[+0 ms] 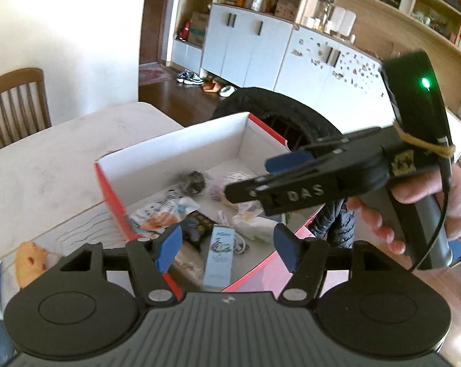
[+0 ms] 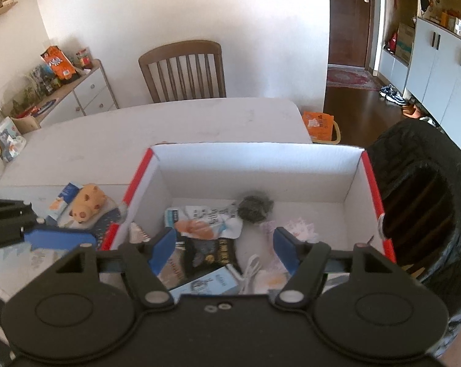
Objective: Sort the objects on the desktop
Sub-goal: 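Move both tools out of the box toward the biscuit packet and toy pig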
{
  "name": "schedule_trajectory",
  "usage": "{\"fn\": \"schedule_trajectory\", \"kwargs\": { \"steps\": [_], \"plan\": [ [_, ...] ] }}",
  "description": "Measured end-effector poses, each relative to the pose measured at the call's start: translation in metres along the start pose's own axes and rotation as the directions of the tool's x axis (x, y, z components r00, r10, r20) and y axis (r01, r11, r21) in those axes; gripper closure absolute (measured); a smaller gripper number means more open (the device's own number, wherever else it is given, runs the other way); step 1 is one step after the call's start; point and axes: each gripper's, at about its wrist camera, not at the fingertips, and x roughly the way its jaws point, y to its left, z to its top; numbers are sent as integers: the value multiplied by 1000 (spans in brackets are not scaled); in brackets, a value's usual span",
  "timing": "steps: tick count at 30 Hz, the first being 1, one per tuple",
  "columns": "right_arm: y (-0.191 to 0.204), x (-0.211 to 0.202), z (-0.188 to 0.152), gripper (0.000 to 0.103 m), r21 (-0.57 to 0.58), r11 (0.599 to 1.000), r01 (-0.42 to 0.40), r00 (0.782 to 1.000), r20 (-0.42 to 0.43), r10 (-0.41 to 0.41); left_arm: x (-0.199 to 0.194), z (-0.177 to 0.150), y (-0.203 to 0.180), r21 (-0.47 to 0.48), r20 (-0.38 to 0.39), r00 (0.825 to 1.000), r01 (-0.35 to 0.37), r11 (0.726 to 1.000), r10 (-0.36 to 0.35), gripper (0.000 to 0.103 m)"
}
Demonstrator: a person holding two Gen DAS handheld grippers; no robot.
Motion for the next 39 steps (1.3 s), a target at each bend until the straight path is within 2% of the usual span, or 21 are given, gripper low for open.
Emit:
{"fn": "schedule_trajectory", "kwargs": {
  "steps": [7,9,12,16,19,20,28,33,39],
  "plan": [
    [22,-7,-8,24,17,1000,5,1000,22,-5,-25,-11,21,-25,20,999,-25,999,25,31],
    [30,-8,-10,23,24,1000,7,999,31,-7,-31,-14,27,-31,18,999,-28,999,29,24],
    [43,-9,-11,22,31,1000,2,999,39,-3,-41,-21,37,-36,27,999,-36,999,37,20],
    [62,-7,-10,21,54,998,-20,999,45,18,-53,-29,53,-77,36,999,-11,997,14,14],
    [78,-4,-9,20,50,998,-23,999,48,21,-64,-35,64,-81,58,998,-19,997,24,1],
    [83,-3,-8,20,50,998,-25,999,47,23,-69,-37,69,-84,68,997,-25,996,31,0],
    [127,14,-1,20,50,998,-36,998,45,34,-97,-60,113,-105,98,991,-84,991,94,0],
    [157,33,3,19,31,999,-15,999,44,14,-108,-76,143,-120,121,980,-145,982,159,0],
    [191,59,8,18,-6,1000,13,998,53,-13,-112,-93,184,-160,137,972,-166,973,189,0]
  ]
}}
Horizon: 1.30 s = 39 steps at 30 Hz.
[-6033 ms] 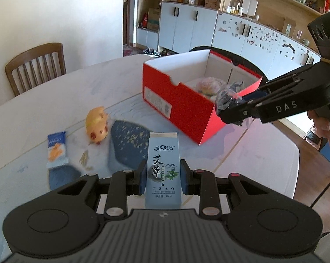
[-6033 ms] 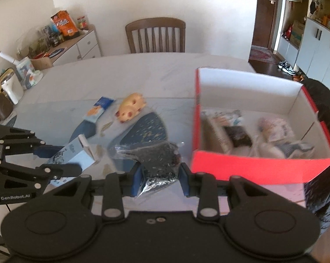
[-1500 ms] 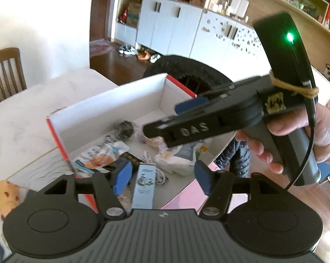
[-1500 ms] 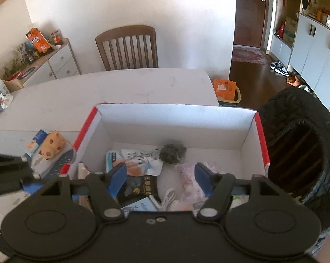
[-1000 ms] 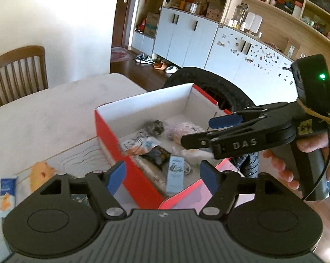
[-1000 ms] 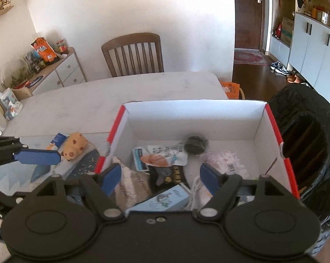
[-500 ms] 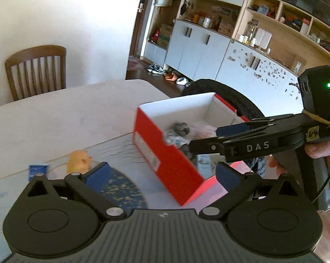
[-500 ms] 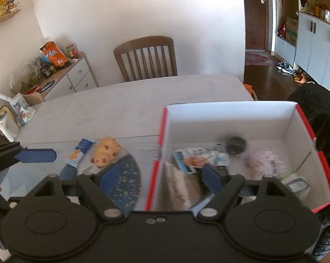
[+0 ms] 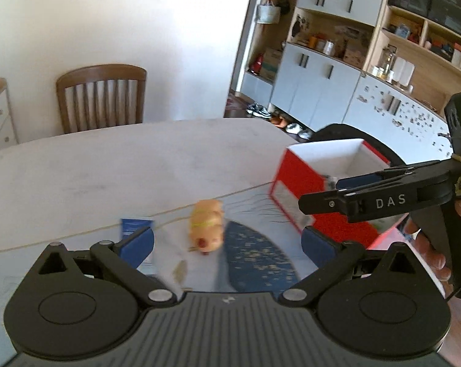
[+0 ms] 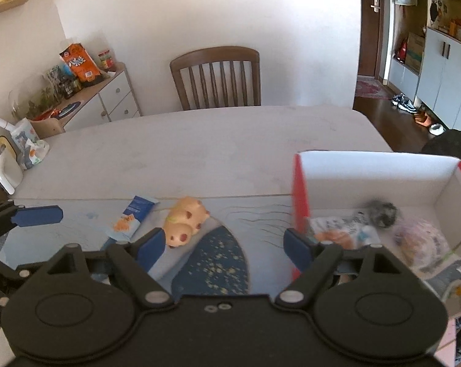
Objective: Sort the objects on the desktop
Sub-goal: 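Move both tools out of the box toward the biscuit packet and toy pig, then grasp the blue biscuit packet with the left tool while the right grasps the orange toy pig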
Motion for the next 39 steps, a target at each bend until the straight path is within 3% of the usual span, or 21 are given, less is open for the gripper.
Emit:
{"fn": "schedule_trajectory", "kwargs": {
  "steps": [3,17,29,39],
  "plan": [
    [17,13,1,17,-45,998,42,999,16,-41,4,-5,19,-23,16,1000,-5,1000,6,0],
    [48,70,16,17,-49,999,6,1000,-17,-6,48,-16,85,-73,-7,995,-95,993,95,0],
    [47,123,17,17,-11,999,30,994,-105,-31,107,-26,96,-31,-61,989,-139,990,137,0],
    [44,143,3,17,27,997,66,985,-162,-60,128,-36,96,-2,-79,980,-184,983,183,0]
  ]
}}
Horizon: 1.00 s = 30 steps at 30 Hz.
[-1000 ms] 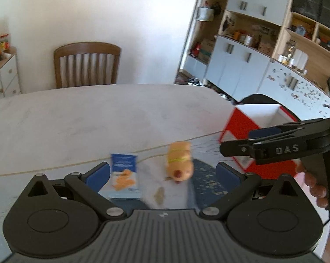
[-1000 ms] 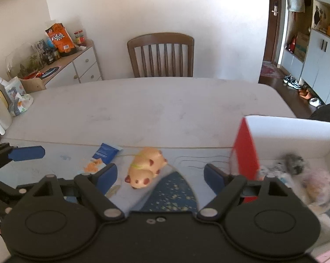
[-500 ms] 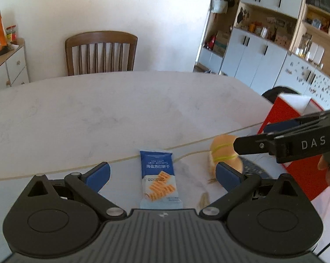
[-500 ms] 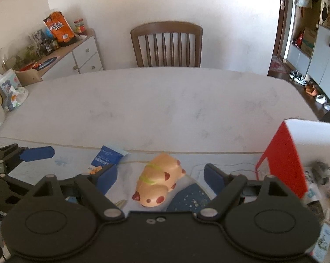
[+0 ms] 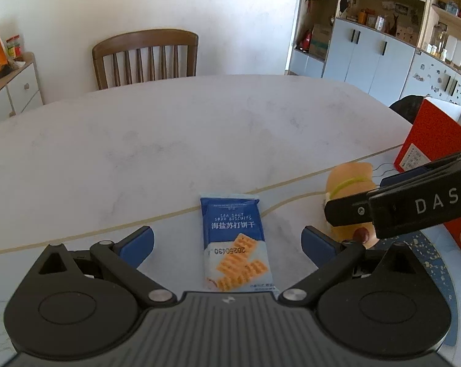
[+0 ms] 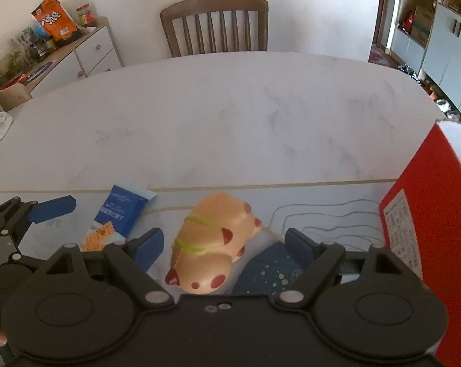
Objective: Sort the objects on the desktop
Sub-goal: 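Grasp the blue biscuit packet with the left tool while the right grasps the orange toy pig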
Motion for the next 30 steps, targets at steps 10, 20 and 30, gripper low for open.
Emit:
{"fn": "schedule_trajectory", "kwargs": {
  "steps": [10,20,30],
  "plan": [
    [-5,8,5,20,71,997,18,1000,5,-18,4,-4,-2,1,14,1000,-18,1000,18,0],
    [-1,8,5,42,94,995,-15,1000,-9,16,2,-4,-6,49,27,999,-38,998,37,26],
    [3,3,7,55,115,993,-13,1000,-27,16,-2,2,-4,33,21,999,-41,999,40,62]
  ]
}}
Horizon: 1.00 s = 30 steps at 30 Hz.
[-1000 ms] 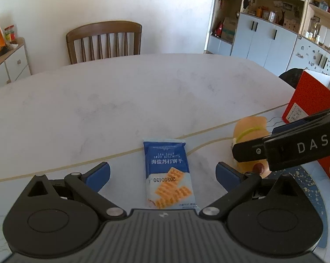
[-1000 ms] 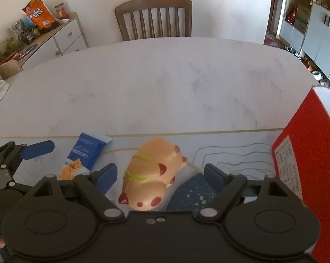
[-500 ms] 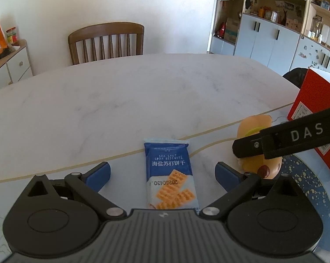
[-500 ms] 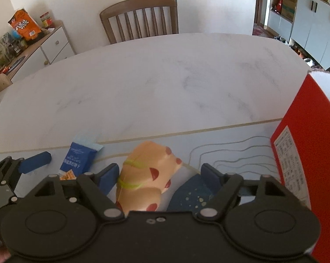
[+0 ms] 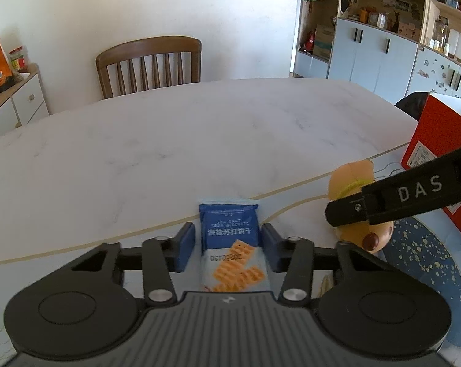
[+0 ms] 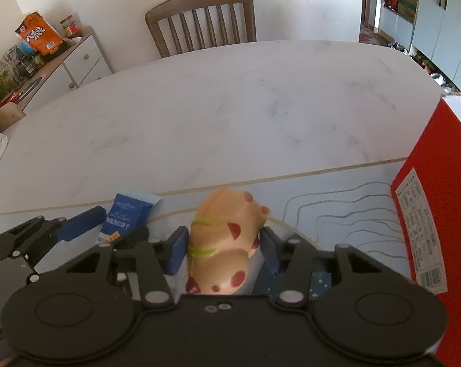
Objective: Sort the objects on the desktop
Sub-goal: 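Grasp the blue biscuit packet with the left tool while the right grasps the orange toy pig, then carry the biscuit packet and toy pig with both tools over the shoebox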
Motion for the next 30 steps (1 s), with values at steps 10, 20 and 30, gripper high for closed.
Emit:
{"fn": "schedule_trajectory", "kwargs": {
  "steps": [10,20,30],
  "plan": [
    [-6,-15,-4,58,-5,1000,24,1000,10,-24,-10,7,9,-40,-21,1000,21,999,-22,67],
    [-13,-49,-13,58,-3,1000,19,999,30,-18,-43,20,-6,-38,-5,999,52,998,-52,67],
    [-24,-97,-27,58,-18,1000,0,998,64,1,-86,37,-34,0,11,995,101,995,-101,67]
  ]
}}
